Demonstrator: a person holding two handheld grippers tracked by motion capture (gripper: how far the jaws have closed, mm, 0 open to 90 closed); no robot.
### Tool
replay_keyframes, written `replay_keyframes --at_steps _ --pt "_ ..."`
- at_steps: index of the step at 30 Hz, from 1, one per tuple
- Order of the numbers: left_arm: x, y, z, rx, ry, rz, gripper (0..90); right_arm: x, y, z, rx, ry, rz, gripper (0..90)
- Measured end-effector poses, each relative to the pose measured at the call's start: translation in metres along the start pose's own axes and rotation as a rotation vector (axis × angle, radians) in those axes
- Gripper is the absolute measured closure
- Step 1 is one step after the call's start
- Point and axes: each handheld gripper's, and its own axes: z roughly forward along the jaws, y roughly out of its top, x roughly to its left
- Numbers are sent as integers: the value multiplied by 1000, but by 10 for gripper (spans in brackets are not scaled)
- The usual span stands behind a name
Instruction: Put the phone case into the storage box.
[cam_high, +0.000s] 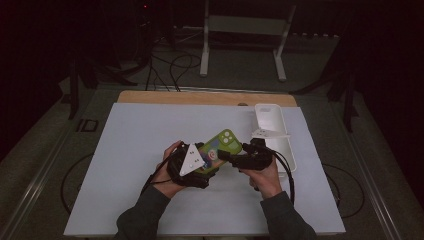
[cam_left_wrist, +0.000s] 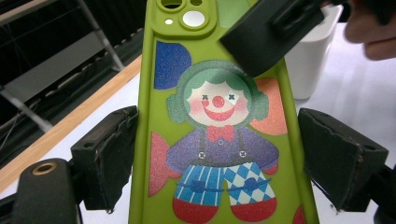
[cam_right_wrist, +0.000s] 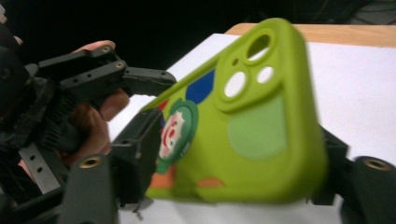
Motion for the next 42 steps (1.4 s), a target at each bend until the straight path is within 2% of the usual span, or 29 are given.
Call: replay_keyframes --at_steps 6,11,13,15,18,19,24,30,42 --pt "0 0 0 -4 -8 4 163 1 0 2 1 62 10 571" --pt "-3 -1 4 21 -7 19 163 3 0 3 -6 86 17 761" --pt "-4 -1 6 23 -3 21 163 4 0 3 -8 104 23 799" --pt "-6 -1 7 27 10 27 162 5 0 2 -5 98 23 818" --pt "-5 0 8 25 13 16 164 2 0 1 -20 120 48 873" --pt "-4 0 8 24 14 12 184 3 0 1 -24 103 36 876" --pt "1 -1 6 22 6 -22 150 2 2 -4 -40 92 32 882" --pt "9 -4 5 26 -35 -82 137 2 2 -7 -30 76 7 884" --pt "20 -12 2 45 -97 -140 154 4 6 -14 -10 58 -71 884"
